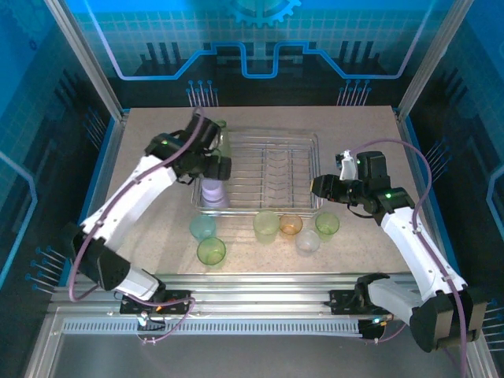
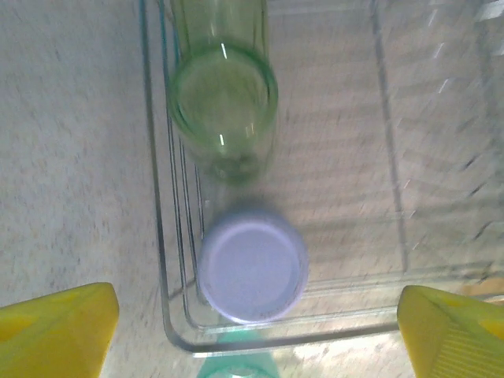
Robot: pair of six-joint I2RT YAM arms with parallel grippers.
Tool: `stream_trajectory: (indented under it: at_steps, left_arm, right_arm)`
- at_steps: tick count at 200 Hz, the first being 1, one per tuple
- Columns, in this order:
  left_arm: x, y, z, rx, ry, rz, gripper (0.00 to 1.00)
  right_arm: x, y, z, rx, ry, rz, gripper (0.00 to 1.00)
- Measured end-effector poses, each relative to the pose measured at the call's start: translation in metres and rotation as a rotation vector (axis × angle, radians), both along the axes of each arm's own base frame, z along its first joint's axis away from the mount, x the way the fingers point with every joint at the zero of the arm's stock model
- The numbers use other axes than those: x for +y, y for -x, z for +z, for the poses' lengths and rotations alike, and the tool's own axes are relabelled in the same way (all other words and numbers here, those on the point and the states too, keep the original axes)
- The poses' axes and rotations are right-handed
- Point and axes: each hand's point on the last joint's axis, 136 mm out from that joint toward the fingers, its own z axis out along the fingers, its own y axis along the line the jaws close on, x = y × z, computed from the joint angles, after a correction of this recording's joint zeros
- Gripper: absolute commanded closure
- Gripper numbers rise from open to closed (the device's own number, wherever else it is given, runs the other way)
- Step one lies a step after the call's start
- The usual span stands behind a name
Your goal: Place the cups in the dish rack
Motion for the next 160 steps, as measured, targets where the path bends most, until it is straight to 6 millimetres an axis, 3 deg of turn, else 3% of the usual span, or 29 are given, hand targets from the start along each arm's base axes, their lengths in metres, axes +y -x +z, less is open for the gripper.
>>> stream_trajectory:
  at_steps: [26,52,84,122,160]
  left_arm:
    - [0.029,-0.03,0.036,-0.164,0.091,0.115,0.12]
    - [0.048,-0.061,0.052,-0.266,0.168,0.212,0.12]
    - [0.024,-0.099,0.044,-0.278,0.277,0.189,0.14]
    - [-0.003,-0.145,0.011,-0.247,0.358,0.16,0.16]
    - [-0.021,-0.187,-0.005,-0.233,0.412,0.159,0.2]
  right_arm:
    - [0.0,0.0,0.0,0.0,0.0,0.0,0.59]
    - [0.0,0.0,0.0,0.0,0.0,0.0,0.59]
    - [0.0,0.0,0.0,0.0,0.0,0.0,0.59]
    - [0.0,0.001,-0.001,0.004,0.004,0.002,0.59]
    - [-0.003,0.005,-0.006,0.021,0.025,0.005,0.58]
